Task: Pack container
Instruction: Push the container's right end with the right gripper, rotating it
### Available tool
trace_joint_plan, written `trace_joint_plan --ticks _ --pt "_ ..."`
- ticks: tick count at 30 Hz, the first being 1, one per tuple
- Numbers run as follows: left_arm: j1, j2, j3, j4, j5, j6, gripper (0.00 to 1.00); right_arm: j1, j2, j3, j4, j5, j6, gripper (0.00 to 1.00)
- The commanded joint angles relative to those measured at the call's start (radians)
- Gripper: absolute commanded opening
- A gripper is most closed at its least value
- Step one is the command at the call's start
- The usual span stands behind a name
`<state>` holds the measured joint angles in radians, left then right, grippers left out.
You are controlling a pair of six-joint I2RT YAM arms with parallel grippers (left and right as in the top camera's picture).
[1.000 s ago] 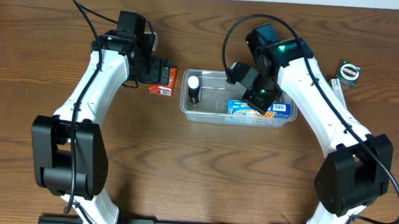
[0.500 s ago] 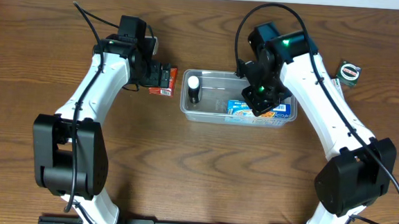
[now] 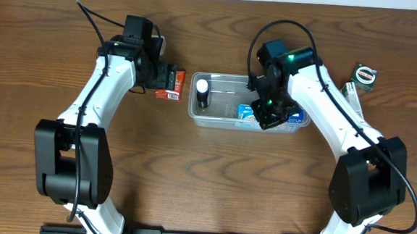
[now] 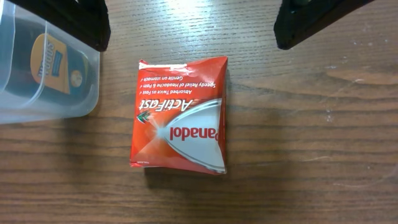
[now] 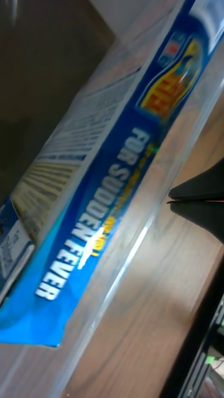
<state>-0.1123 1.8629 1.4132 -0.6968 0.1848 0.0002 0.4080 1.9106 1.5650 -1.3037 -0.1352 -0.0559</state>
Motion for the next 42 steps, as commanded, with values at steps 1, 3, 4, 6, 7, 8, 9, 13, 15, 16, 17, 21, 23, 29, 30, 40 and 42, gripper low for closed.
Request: trace_joint_plan --ticks 1,3,4,6,7,8,9,13,15,16,17,21,23,29,30,40,42 --pt "0.002 0.012 -0.006 0.008 0.006 0.004 0.85 0.005 -0.009 -0.011 0.029 -0.003 0.018 0.01" --pt "0.002 0.013 -0.006 0.015 0.006 0.008 0.85 0.005 -0.009 -0.011 0.047 -0.003 0.018 0.01" --pt "0.002 0.013 -0.006 0.019 0.006 0.008 0.85 0.005 -0.009 -0.01 0.055 -0.003 0.018 0.01" --pt "0.002 0.013 -0.006 0.025 0.006 0.016 0.85 0.004 -0.009 -0.011 0.065 -0.003 0.018 0.01" --pt "0.002 0.013 -0.006 0.026 0.006 0.029 0.85 0.003 -0.009 -0.011 0.071 -0.002 0.018 0.01" --pt "0.002 0.013 -0.007 0.029 0.006 0.044 0.85 0.003 -0.009 -0.01 0.077 0.005 0.018 0.01" --pt "0.002 0.013 -0.009 0.031 0.006 0.055 0.85 0.003 -0.009 -0.01 0.082 0.013 0.018 0.01" --pt "0.002 0.013 -0.017 0.037 0.007 0.078 0.85 0.003 -0.009 -0.01 0.109 0.068 0.018 0.01" --pt "0.002 0.014 -0.018 0.037 0.006 0.078 0.85 0.003 -0.009 -0.01 0.13 0.089 0.018 0.01" --pt "0.002 0.014 -0.018 0.037 0.006 0.078 0.85 0.003 -0.009 -0.01 0.138 0.098 0.018 0.01" --pt "0.002 0.014 -0.018 0.037 0.006 0.078 0.85 0.003 -0.009 -0.011 0.151 0.111 0.019 0.01" --pt "0.002 0.014 -0.018 0.037 0.006 0.078 0.86 0.003 -0.009 -0.01 0.192 0.135 0.018 0.04" --pt "0.002 0.014 -0.018 0.037 0.006 0.078 0.86 0.003 -0.009 -0.01 0.215 0.136 0.018 0.04" --pt "0.002 0.014 -0.018 0.035 0.006 0.078 0.86 0.003 -0.009 -0.011 0.307 0.166 0.018 0.09" --pt "0.002 0.014 -0.018 0.033 0.006 0.078 0.86 0.003 -0.009 -0.01 0.317 0.17 0.018 0.09" --pt "0.002 0.014 -0.018 0.029 0.006 0.078 0.86 0.006 -0.014 -0.005 0.305 0.132 0.014 0.01" --pt "0.002 0.014 -0.018 0.029 0.006 0.078 0.86 0.005 -0.024 0.008 0.275 0.099 0.014 0.01"
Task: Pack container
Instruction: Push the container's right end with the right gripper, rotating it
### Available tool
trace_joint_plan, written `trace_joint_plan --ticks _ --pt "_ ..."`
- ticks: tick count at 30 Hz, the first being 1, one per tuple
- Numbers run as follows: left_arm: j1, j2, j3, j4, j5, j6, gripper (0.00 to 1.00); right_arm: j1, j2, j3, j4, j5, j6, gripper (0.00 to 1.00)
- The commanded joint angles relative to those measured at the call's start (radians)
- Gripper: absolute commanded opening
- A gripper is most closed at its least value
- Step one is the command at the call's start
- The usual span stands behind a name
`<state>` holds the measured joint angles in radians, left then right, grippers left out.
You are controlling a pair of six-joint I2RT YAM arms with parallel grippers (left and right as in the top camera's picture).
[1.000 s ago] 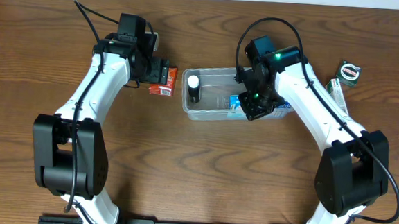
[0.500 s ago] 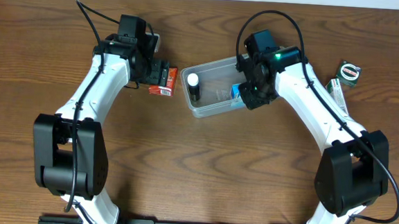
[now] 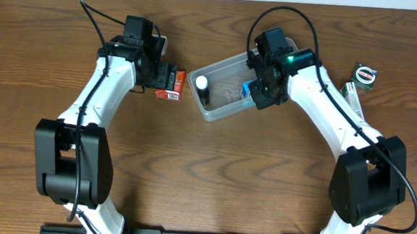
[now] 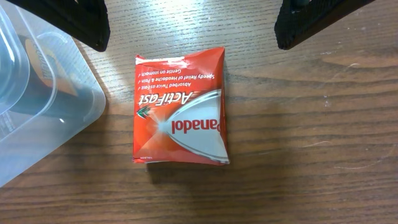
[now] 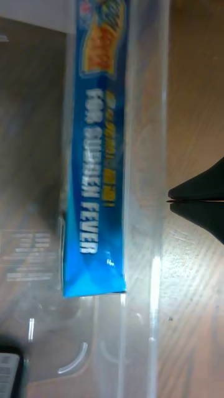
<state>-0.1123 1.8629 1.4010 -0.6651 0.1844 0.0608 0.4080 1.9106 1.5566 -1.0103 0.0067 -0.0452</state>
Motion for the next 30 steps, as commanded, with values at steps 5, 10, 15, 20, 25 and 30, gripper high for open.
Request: trace_joint_plan --ticks 5,10,15,20,25,30 --pt "0.002 0.014 -0.006 -0.003 0.007 0.017 0.86 -0.004 -0.074 0.071 -0.095 -0.048 0.013 0.01" --pt "0.002 0.014 -0.006 -0.007 0.007 0.017 0.86 -0.026 -0.097 0.075 -0.053 -0.032 0.022 0.01" --pt "0.002 0.014 -0.006 -0.011 0.007 0.017 0.86 -0.041 -0.084 0.071 -0.01 0.023 0.023 0.01" --pt "0.002 0.014 -0.006 -0.014 0.007 0.017 0.86 -0.055 -0.073 0.063 0.003 0.05 0.023 0.01" --pt "0.002 0.014 -0.006 -0.014 0.007 0.017 0.86 -0.073 -0.061 0.059 0.027 0.05 0.023 0.01" --pt "0.002 0.014 -0.006 -0.014 0.007 0.017 0.86 -0.083 -0.031 0.048 0.047 0.05 0.022 0.01"
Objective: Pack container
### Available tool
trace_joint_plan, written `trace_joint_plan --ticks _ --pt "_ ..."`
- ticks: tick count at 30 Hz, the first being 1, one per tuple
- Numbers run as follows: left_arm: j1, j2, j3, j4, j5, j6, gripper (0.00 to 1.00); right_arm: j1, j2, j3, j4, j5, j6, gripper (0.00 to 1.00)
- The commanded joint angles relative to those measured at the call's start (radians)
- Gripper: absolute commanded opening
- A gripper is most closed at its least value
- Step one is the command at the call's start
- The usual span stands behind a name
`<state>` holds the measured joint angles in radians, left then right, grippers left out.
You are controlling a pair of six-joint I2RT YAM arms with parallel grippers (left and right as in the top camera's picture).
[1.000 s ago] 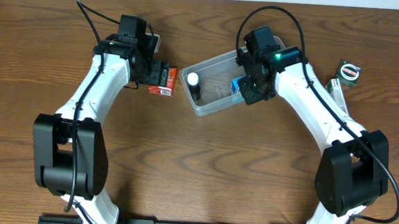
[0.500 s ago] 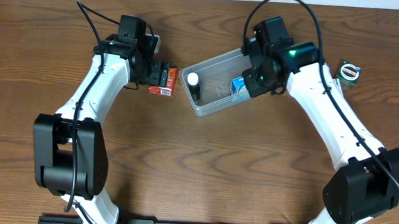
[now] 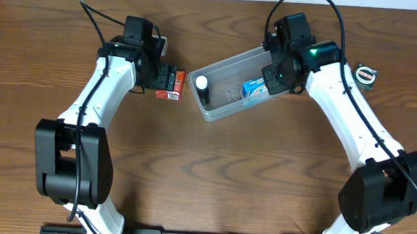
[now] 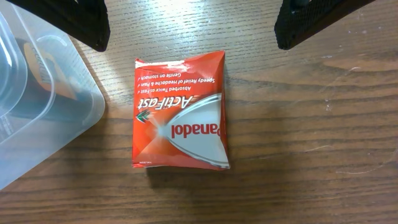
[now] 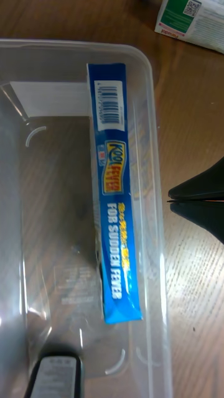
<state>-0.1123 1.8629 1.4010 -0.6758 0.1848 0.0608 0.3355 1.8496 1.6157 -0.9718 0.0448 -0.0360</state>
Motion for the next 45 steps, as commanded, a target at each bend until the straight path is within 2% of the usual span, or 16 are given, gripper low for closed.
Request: trace_joint_plan --ticks 1,20,35,45 --pt "0.002 0.014 -0.006 -0.003 0.006 0.017 0.86 -0.01 0.039 -0.012 0.012 0.011 0.013 0.01" --pt "0.002 0.014 -0.006 -0.003 0.006 0.017 0.86 -0.01 0.14 -0.014 0.006 0.011 0.013 0.01" --pt "0.002 0.014 -0.006 -0.003 0.006 0.017 0.86 0.015 0.136 0.056 -0.206 -0.014 0.074 0.01" --pt "0.002 0.014 -0.006 -0.004 0.006 0.017 0.86 0.032 0.136 0.058 -0.241 -0.026 0.115 0.01"
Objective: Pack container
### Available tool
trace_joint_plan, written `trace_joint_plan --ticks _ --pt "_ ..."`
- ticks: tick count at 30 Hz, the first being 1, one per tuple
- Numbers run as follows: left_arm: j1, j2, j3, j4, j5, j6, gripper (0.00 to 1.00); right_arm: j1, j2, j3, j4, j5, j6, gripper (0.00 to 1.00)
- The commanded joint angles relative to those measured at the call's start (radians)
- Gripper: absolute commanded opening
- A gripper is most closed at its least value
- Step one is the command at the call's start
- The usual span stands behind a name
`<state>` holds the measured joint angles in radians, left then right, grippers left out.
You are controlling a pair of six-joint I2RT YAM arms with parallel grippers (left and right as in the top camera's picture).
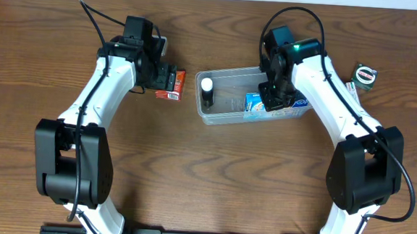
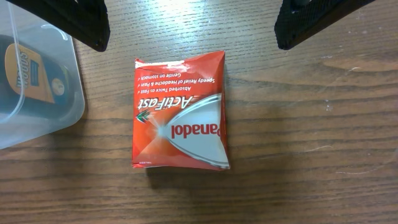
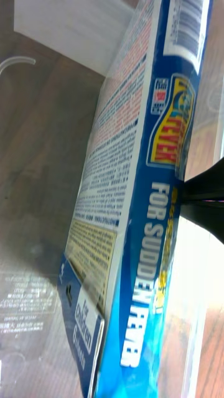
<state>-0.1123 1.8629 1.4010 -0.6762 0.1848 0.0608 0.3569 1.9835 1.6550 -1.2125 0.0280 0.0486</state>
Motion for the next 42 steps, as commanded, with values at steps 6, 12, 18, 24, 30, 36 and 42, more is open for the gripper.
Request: trace_joint_plan --ticks 6,12,18,24,30,36,42 --pt "0.002 0.014 -0.006 -0.011 0.006 0.017 0.86 0.01 0.003 0.019 0.051 0.037 0.029 0.01" --pt "0.002 0.014 -0.006 -0.015 0.006 0.017 0.86 0.01 0.002 0.019 0.113 0.077 0.025 0.01" --pt "0.002 0.014 -0.006 -0.007 0.006 0.017 0.86 0.01 0.002 0.019 0.133 0.077 0.024 0.01" --pt "0.002 0.019 -0.006 -0.006 0.006 0.009 0.86 -0.019 0.002 0.019 0.195 0.08 0.022 0.19" --pt "0.002 0.048 -0.006 0.0 0.006 0.009 0.86 -0.093 -0.004 0.021 0.244 0.072 0.026 0.58" --pt "0.002 0.069 -0.006 0.01 0.007 0.006 0.86 -0.19 -0.088 0.021 0.259 0.07 0.005 0.62" --pt "0.002 0.077 -0.006 0.039 0.018 0.006 0.87 -0.29 -0.195 0.021 0.251 0.07 0.003 0.66"
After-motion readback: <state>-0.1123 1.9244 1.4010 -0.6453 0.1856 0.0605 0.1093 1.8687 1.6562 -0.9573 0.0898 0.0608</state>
